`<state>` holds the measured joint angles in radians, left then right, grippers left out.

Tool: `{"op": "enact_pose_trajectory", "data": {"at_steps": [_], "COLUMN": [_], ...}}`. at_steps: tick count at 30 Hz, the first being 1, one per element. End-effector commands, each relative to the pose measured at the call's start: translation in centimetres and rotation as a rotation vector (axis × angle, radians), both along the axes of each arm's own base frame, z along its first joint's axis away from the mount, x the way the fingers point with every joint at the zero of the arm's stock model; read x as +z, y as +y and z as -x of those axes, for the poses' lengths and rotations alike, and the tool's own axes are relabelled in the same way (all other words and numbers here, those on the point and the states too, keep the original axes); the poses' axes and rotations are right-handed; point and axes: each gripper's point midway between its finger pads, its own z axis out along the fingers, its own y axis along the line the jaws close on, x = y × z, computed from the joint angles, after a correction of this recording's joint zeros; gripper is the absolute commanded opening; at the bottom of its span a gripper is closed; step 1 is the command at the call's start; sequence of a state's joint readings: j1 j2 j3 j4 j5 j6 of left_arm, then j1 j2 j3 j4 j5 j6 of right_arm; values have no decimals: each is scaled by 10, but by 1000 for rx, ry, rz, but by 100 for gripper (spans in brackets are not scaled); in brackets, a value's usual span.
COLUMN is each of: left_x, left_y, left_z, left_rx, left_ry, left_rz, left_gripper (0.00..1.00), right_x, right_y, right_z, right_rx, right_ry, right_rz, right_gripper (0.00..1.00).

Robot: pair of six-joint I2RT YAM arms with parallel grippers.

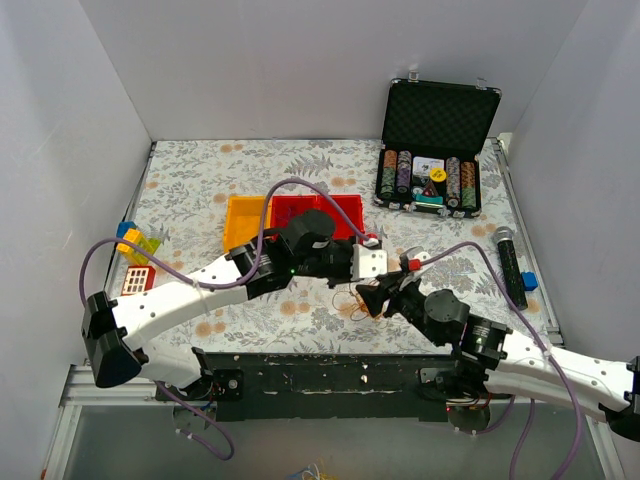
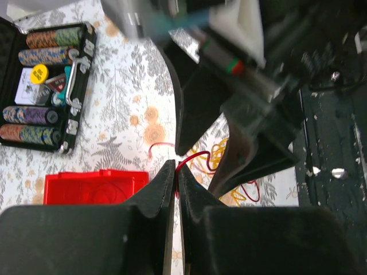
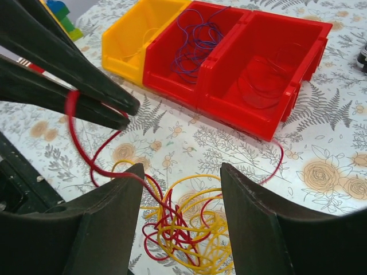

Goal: Untangle the cables

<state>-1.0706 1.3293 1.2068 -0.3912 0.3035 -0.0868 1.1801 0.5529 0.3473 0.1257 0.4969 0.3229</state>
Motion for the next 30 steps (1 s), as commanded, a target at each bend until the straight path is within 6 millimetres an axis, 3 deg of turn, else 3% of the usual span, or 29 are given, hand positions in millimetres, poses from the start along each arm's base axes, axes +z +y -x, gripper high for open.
{"op": "enact_pose_trajectory", "data": {"at_steps": [1,8,12,21,30], "left_x": [58,119,151,256,336], "left_y": [-12,-20,-23,-24,0], "left_z": [13,43,47,33,12], "left_rx": [-44,-152,-174,-141,-16], "left_ry": [42,168,183,10,-224], "left_rz": [130,230,289,506,743], "left_gripper": [0,0,0,0,0], "right_x": [17,-12,-34,-113,-142], "right_y": [1,10,15,-3,-17], "right_z": [-17,-21,-15,9,21], "right_rx": [-91,-95,-61,-44,-50], "right_ry": [-53,-23,24,208,286], "right_rz": [-40,8,35,88,99], "right_gripper": [63,57,56,56,59]}}
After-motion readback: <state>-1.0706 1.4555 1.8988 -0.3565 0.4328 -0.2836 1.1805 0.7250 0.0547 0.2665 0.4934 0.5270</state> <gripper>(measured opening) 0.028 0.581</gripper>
